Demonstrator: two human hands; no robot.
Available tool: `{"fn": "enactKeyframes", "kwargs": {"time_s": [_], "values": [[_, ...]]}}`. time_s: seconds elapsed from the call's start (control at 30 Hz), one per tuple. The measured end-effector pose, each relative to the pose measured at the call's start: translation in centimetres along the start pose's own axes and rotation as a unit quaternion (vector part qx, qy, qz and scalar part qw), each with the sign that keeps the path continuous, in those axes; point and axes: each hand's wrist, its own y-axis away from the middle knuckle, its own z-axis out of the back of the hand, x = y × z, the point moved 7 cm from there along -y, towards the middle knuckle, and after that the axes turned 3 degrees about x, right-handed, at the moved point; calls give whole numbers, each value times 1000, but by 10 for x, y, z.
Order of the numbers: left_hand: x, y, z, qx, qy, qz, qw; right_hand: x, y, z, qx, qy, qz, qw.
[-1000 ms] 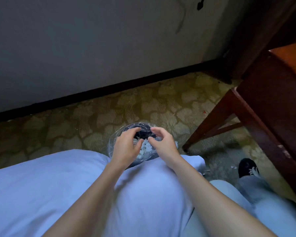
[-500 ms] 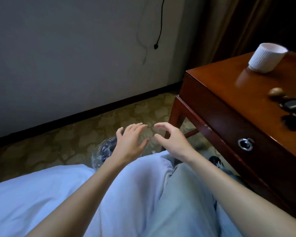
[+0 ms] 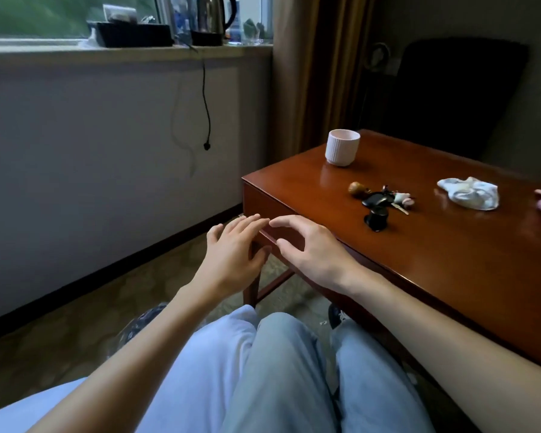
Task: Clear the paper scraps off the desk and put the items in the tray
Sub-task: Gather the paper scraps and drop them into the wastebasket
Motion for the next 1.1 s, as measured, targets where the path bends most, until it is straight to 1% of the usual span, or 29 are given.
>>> {"fn": "enactKeyframes", "kwargs": {"time_s": [0.13, 0.3, 0.4, 0.57, 0.8, 0.93, 1.1], "values": [[-44, -12, 2, 8, 16, -50, 999, -7, 27, 40, -38, 19, -20, 999], [-104, -21, 3, 14, 53, -119, 991, -17, 64, 84, -70, 68, -68, 993], [-138, -22, 0, 30, 65, -164, 984, -21, 85, 107, -94, 91, -97, 987], [-197, -31, 4, 18, 84, -246, 965, -25, 124, 148, -149, 114, -137, 973], [-277, -37, -2, 56, 87, -305, 947, -40, 180, 202, -200, 146, -201, 948], [-311, -41, -14, 59, 81, -321, 942, -55, 202, 226, -203, 156, -227, 939], [-341, -55, -41, 89, 83, -321, 939, -82, 219, 256, -199, 157, -264, 931]]}}
